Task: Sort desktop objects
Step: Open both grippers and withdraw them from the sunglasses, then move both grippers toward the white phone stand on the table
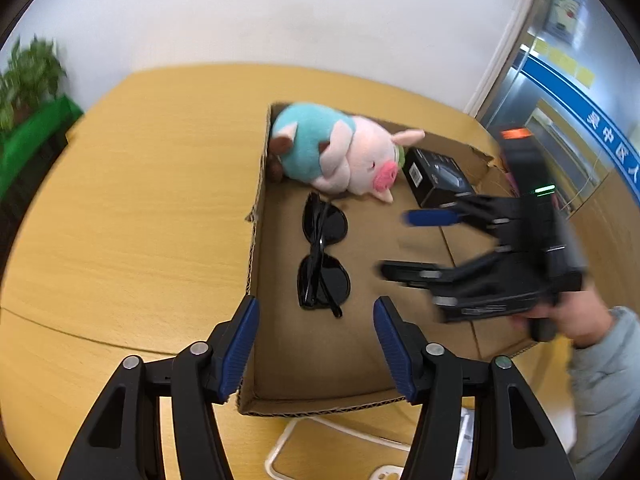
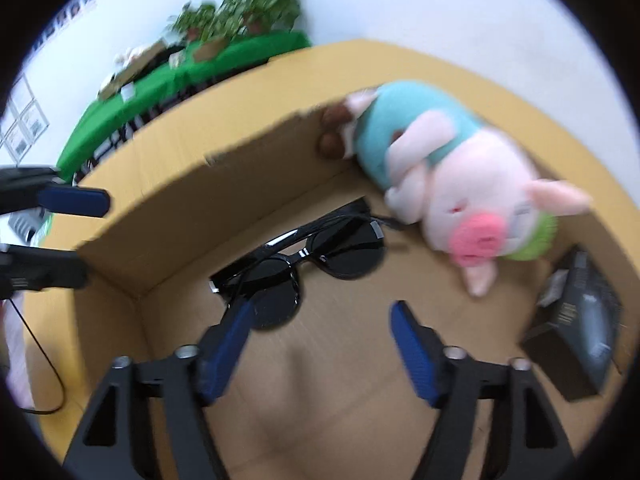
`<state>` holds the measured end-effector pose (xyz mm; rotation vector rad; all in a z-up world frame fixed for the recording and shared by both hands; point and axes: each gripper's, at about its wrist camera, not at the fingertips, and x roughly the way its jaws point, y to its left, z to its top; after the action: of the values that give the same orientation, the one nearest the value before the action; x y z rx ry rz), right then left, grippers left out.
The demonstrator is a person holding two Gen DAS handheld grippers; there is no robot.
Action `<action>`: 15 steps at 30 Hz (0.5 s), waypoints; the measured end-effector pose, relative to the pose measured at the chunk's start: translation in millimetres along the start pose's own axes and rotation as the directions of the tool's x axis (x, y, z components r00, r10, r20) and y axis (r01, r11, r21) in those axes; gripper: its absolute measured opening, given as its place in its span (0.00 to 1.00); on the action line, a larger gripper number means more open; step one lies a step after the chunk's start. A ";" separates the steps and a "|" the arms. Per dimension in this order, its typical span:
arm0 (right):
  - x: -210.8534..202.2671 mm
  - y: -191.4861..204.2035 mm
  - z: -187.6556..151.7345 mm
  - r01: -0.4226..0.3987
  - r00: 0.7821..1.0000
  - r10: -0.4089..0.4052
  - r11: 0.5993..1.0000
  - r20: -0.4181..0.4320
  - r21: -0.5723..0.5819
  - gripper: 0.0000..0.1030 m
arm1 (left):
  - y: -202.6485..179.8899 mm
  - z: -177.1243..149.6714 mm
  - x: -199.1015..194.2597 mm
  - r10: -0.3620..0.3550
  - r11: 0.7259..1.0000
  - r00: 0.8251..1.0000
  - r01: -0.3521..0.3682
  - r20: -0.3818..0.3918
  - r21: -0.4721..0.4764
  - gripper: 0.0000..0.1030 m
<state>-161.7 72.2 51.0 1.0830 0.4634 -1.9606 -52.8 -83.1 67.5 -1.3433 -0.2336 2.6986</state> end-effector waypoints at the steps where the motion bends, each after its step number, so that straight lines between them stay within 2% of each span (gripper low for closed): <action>1: -17.2 0.9 -4.4 0.015 0.999 -0.015 1.000 0.034 0.010 0.78 | -2.7 -2.1 -3.5 0.025 1.000 0.999 -0.025 0.026 0.017 0.70; 3: -55.8 7.5 -12.6 0.067 0.992 -0.069 0.998 0.105 0.023 0.80 | -8.6 -8.2 -10.5 0.062 0.997 0.996 -0.066 0.068 0.050 0.73; 6: -111.9 21.4 -27.5 0.146 0.967 -0.150 0.989 0.206 0.036 0.81 | -16.7 -16.4 -19.1 0.080 0.993 0.992 -0.088 0.098 0.077 0.73; 9: -159.2 32.4 -53.6 0.142 0.948 -0.166 0.984 0.273 0.107 0.82 | -26.6 -30.4 -29.8 0.075 0.988 0.989 -0.091 0.130 0.121 0.75; 13: -174.7 50.1 -100.4 0.075 0.950 -0.111 0.989 0.291 0.131 0.83 | -28.0 -41.8 -27.0 0.102 0.981 0.987 -0.120 0.126 0.151 0.79; 15: -170.3 50.9 -124.0 0.138 0.940 -0.180 0.977 0.290 0.160 0.83 | -20.6 -41.8 -21.6 0.099 0.987 0.990 -0.111 0.103 0.118 0.79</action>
<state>-7.7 205.2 125.6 0.8244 0.2573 -2.2844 -5.7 -63.1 63.4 -1.2247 -0.0032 2.8161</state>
